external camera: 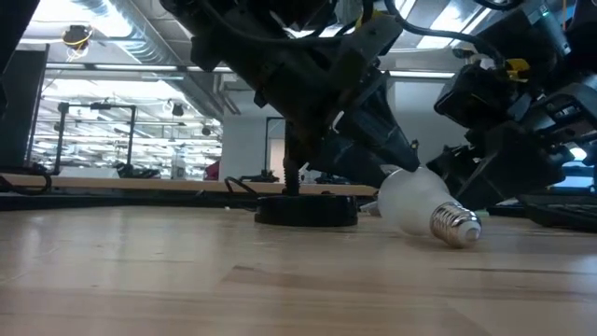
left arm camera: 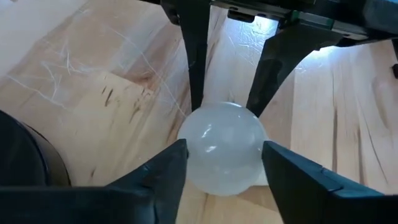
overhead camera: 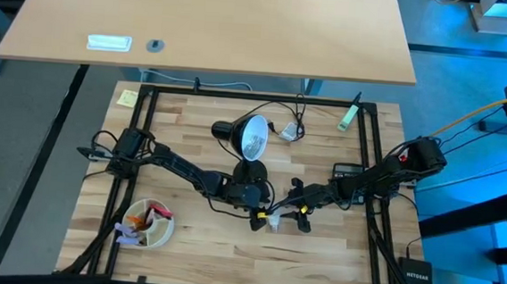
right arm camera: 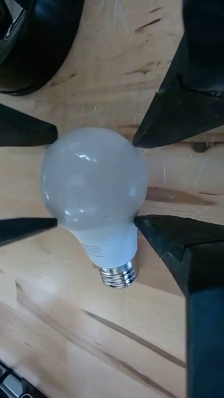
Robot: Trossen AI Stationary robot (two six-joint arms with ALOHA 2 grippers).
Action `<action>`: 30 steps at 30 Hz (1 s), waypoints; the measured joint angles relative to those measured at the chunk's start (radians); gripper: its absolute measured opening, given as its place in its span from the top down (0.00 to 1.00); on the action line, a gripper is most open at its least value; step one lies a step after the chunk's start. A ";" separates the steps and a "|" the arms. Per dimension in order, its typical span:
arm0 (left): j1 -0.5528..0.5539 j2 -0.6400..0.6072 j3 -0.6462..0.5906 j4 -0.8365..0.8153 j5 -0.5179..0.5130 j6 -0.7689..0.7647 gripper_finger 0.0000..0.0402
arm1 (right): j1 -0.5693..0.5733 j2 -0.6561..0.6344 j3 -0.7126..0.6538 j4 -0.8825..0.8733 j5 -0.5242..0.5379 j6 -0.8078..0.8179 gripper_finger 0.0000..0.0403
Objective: Screw lightbulb
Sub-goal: Insert the white lightbulb into the black desk lamp
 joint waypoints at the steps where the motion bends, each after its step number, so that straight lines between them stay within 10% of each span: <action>1: 0.001 0.001 0.000 0.000 0.000 0.000 0.44 | 0.000 0.000 0.000 0.000 0.000 0.000 0.53; 9: 0.031 -0.034 -0.002 -0.043 0.179 0.091 0.26 | 0.000 0.000 0.000 -0.005 -0.006 0.001 0.53; 19: 0.032 -0.060 -0.002 -0.111 0.175 0.391 0.25 | 0.000 -0.028 0.000 -0.088 -0.137 0.191 0.53; 30: 0.031 -0.049 -0.007 -0.093 0.051 0.517 0.25 | 0.001 -0.027 0.000 -0.074 0.071 0.288 0.53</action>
